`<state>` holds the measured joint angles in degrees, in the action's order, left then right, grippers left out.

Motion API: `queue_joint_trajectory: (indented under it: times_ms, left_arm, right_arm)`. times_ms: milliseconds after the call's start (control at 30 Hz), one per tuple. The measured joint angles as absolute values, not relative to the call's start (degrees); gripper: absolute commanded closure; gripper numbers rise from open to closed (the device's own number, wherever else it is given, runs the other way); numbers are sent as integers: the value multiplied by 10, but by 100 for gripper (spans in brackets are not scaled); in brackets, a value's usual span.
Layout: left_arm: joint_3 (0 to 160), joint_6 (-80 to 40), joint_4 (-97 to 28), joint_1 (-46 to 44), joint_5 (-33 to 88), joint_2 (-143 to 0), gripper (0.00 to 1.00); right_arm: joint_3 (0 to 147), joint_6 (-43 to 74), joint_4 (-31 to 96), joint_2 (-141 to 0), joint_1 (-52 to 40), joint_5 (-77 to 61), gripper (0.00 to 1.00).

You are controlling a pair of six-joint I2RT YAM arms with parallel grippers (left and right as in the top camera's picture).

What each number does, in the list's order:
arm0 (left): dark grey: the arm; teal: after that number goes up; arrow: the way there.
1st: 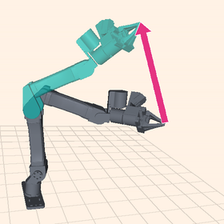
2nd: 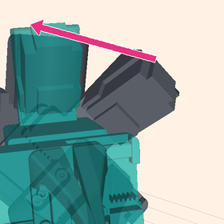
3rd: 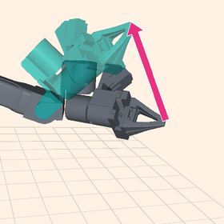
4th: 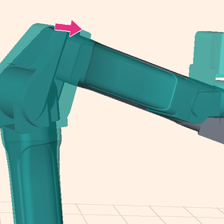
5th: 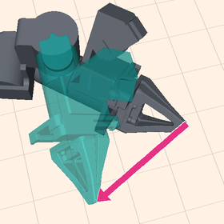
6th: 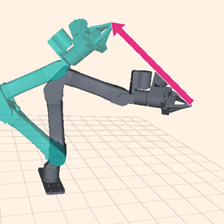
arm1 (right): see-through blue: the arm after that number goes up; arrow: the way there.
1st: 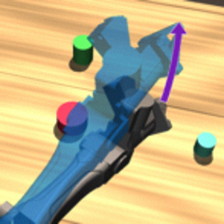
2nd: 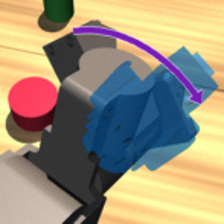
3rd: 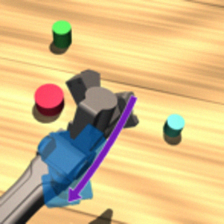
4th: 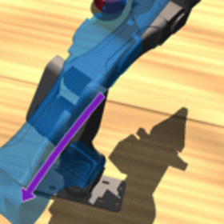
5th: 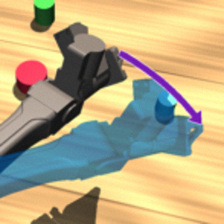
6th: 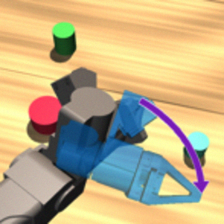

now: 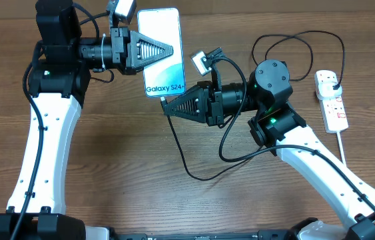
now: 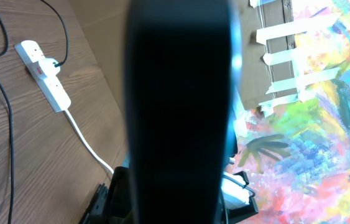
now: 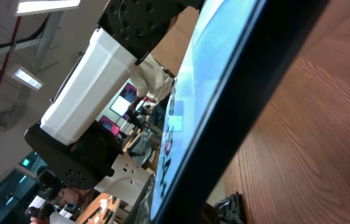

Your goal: Plug charger to phone and switch on socket

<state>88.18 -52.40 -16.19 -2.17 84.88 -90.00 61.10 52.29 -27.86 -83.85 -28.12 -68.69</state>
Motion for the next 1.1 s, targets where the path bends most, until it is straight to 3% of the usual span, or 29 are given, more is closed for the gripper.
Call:
queue_joint_trajectory:
  times_ms: [1100]
  left_arm:
    - [882, -524, -146, -14, 849, -900, 96]
  right_arm:
    - [611, 523, -278, -839, -276, -675, 96]
